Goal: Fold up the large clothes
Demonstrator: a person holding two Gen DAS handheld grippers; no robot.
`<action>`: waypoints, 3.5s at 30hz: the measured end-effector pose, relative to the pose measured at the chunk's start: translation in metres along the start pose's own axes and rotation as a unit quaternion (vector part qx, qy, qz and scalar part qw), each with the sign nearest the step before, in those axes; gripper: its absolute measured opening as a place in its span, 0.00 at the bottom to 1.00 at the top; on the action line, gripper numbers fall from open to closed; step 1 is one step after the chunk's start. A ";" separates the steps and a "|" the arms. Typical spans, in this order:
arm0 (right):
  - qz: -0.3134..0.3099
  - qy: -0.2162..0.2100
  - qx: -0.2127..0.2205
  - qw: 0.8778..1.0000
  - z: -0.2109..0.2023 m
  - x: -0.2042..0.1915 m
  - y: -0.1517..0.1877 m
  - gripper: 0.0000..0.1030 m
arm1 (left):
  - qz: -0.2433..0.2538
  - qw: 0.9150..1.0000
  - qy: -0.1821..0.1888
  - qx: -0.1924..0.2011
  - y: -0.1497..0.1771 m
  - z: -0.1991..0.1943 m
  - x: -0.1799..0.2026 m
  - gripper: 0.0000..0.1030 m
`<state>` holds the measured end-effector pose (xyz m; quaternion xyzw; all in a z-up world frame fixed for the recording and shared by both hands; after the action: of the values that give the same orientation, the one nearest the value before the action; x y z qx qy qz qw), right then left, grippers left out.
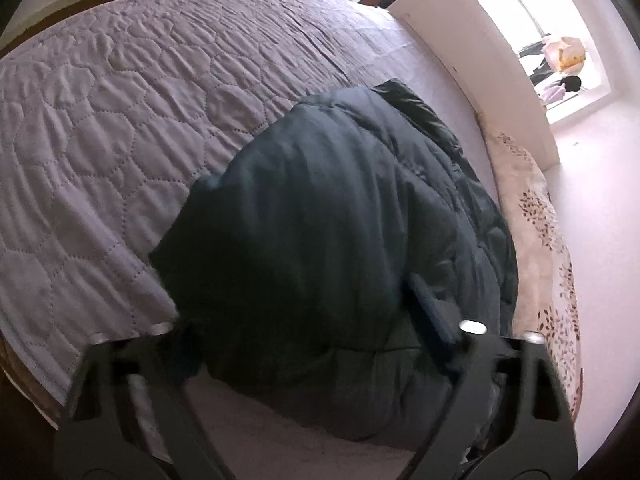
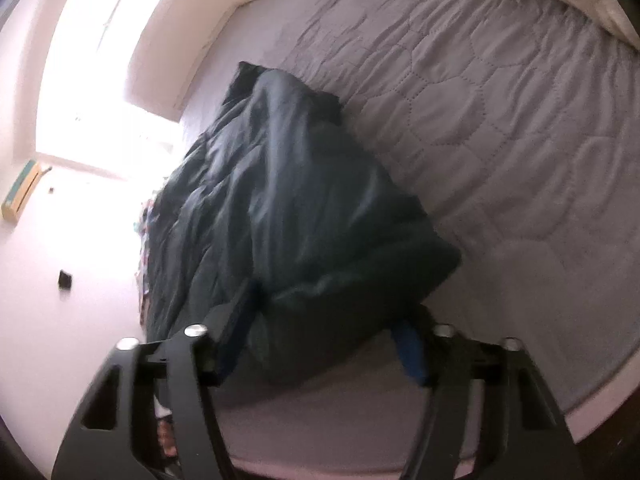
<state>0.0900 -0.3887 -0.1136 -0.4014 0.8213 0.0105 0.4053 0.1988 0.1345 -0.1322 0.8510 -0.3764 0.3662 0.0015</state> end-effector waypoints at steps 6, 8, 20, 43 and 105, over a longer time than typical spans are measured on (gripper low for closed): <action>-0.026 -0.001 0.012 1.000 -0.013 -0.013 0.001 0.23 | 0.046 0.999 0.017 0.015 0.003 -0.024 0.025 0.21; -0.034 0.000 0.015 0.999 -0.024 -0.019 0.006 0.21 | 0.054 0.998 0.020 0.019 0.006 -0.037 0.027 0.19; -0.064 0.013 -0.017 0.998 -0.090 -0.009 0.078 0.20 | 0.079 0.997 0.017 -0.007 0.058 -0.106 -0.032 0.18; -0.203 0.148 0.052 0.967 -0.154 -0.027 0.098 0.46 | 0.087 0.996 0.011 0.010 0.088 -0.092 -0.051 0.75; -0.353 0.124 -0.169 0.912 0.146 -0.192 0.027 0.00 | 0.225 0.969 0.052 0.089 0.093 -0.129 -0.013 0.24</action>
<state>0.2346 -0.1954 -0.0902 -0.7254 0.6560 -0.0444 0.2036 0.0533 0.1125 -0.0715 0.7211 -0.5232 0.4329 -0.1373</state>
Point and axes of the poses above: each gripper's, at about its wrist camera, not at the fingertips, and z roughly the way its jaws point, x to its right, y to its underside, the point moved 5 cm from there along z, roughly the way its jaws point, and after that the axes turned 6 degrees about -z, right-handed, at the moved point
